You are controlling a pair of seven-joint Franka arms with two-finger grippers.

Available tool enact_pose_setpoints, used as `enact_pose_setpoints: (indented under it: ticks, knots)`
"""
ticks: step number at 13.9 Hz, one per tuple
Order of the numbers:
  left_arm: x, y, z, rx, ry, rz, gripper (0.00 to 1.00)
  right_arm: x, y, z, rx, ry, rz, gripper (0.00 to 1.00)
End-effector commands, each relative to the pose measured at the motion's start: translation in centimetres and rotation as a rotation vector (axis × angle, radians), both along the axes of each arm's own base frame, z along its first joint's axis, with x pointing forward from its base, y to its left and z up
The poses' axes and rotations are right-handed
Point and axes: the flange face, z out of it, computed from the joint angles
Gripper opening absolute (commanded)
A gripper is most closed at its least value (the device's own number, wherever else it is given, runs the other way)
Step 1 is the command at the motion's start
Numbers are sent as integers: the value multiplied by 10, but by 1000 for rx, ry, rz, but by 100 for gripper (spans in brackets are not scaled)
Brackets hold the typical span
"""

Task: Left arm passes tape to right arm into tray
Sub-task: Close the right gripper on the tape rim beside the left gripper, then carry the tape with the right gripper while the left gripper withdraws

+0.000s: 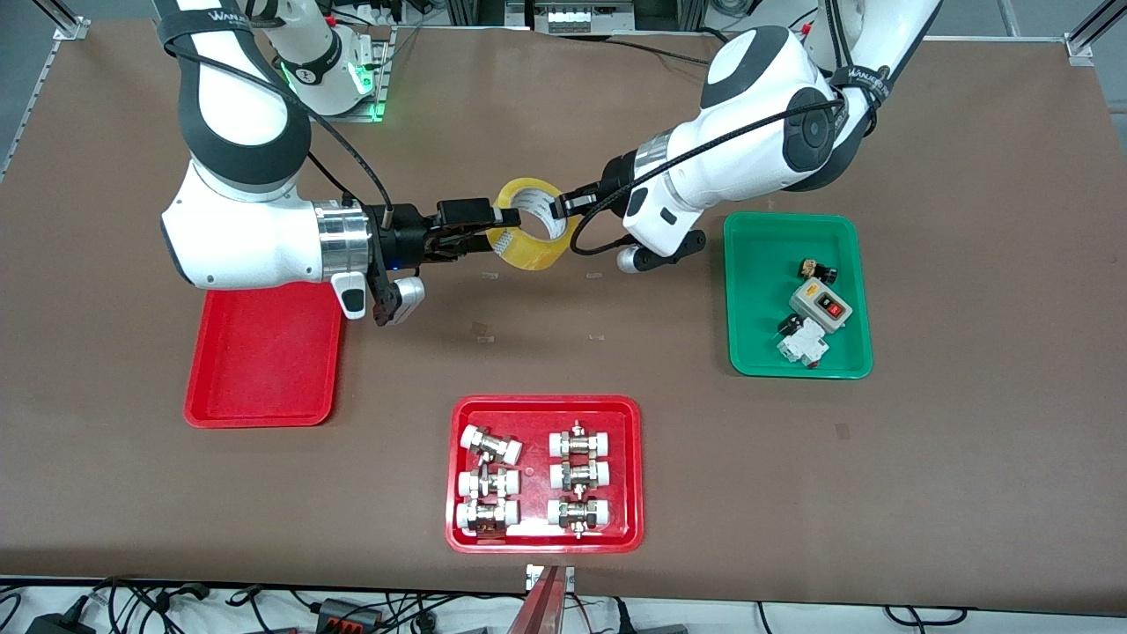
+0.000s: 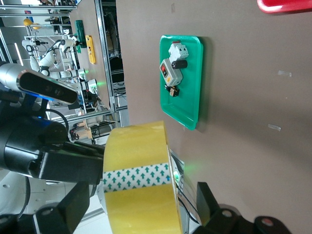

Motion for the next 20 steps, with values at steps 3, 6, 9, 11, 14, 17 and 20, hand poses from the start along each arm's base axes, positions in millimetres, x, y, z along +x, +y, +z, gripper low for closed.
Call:
enact_pose_setpoints:
  ticks: [3,6,9,11,14,17,20]
  knots:
    - [-1,-1,5,-23,21,6,9,0,4,1,14,-15,16,53]
    - [-1,-1,5,-22,22,6,9,1,3,1,13,-15,12,44]
    - [0,1,4,-22,12,-8,46,1,4,2,15,-14,11,43]
    - [1,3,6,-16,6,-5,100,1,3,3,16,-16,12,42]
    - [0,24,21,24,0,-30,100,3,0,1,15,-19,8,40]
    - [14,69,29,116,-40,-58,100,8,-6,-14,21,-44,20,39]
    - [21,114,44,229,-88,-64,100,14,-13,-29,-8,-53,23,39]
